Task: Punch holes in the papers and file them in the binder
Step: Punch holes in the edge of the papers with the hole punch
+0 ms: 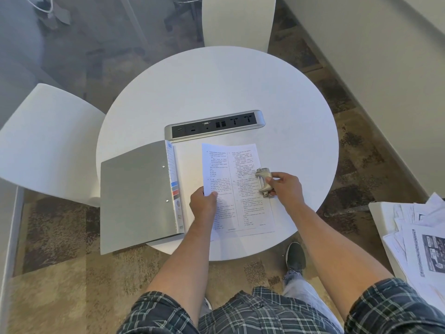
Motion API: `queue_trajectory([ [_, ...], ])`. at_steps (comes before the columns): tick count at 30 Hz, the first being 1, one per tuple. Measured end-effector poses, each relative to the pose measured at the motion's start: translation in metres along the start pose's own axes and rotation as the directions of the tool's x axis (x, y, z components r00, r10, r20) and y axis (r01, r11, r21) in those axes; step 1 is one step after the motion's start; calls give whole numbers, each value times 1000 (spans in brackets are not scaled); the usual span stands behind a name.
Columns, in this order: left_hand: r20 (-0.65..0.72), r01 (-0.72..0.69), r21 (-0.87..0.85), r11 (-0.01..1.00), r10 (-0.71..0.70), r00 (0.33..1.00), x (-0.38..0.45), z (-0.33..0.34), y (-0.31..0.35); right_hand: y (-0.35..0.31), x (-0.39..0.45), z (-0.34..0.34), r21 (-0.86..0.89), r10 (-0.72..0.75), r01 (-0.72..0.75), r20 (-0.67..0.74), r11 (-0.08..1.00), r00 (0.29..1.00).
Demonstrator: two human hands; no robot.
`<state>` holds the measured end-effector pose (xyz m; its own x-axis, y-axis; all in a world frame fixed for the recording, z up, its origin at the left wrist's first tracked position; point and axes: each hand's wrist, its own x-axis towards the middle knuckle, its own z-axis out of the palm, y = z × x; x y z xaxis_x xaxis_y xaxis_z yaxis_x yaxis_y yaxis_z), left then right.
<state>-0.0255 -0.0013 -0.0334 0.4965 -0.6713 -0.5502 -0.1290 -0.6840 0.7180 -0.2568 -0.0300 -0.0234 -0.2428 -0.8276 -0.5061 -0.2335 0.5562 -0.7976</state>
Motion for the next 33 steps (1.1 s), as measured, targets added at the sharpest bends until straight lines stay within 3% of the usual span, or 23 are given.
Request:
queue_trajectory([
  [21,-17,4,-27,1000,-4,1000,3,5,5,9,10,-7,-190,29,-34,-29,981,999],
  [33,26,46,-48,998,-45,999,9,3,12,9,19,-14,-170,83,-77,33,982,996],
])
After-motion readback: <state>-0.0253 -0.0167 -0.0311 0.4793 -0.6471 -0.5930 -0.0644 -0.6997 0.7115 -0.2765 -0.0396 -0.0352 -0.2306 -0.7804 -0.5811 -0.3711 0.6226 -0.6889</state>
